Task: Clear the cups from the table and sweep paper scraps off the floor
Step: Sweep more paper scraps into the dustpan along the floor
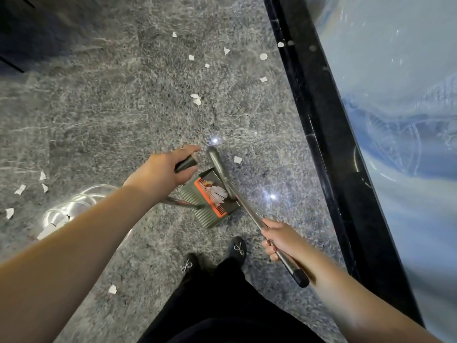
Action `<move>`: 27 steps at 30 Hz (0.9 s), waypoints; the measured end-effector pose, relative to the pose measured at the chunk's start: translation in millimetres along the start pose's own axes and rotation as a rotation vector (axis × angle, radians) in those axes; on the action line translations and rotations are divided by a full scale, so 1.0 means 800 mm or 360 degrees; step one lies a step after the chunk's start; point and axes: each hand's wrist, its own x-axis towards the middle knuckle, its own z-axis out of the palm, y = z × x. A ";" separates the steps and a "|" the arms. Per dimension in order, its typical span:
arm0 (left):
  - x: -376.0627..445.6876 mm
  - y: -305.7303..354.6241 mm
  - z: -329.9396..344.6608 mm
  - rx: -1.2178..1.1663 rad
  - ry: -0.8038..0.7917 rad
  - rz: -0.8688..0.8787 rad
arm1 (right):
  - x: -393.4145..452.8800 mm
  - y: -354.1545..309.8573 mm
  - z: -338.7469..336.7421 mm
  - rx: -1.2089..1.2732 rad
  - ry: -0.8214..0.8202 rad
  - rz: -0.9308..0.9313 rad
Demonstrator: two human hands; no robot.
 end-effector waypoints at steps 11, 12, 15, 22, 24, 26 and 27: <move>-0.001 -0.024 -0.015 -0.0041 0.0080 0.0000 | 0.000 -0.026 -0.013 -0.0039 0.0254 -0.0168; 0.002 -0.027 -0.018 -0.0056 0.0099 -0.0010 | 0.004 -0.033 -0.014 -0.0050 0.0276 -0.0175; 0.017 -0.029 -0.030 -0.0067 0.0096 -0.0012 | 0.020 -0.059 -0.020 -0.0107 0.0355 -0.0195; 0.070 -0.020 -0.053 0.0048 0.0023 0.0058 | 0.069 -0.097 -0.022 -0.0233 0.0476 -0.0088; 0.076 -0.022 -0.057 0.0062 0.0020 0.0056 | 0.081 -0.100 -0.016 -0.0313 0.0447 -0.0038; 0.079 -0.023 -0.058 0.0065 0.0034 0.0068 | 0.087 -0.101 -0.007 -0.0346 0.0384 0.0025; 0.080 -0.023 -0.057 0.0064 0.0039 0.0077 | 0.088 -0.101 -0.001 -0.0395 0.0347 0.0045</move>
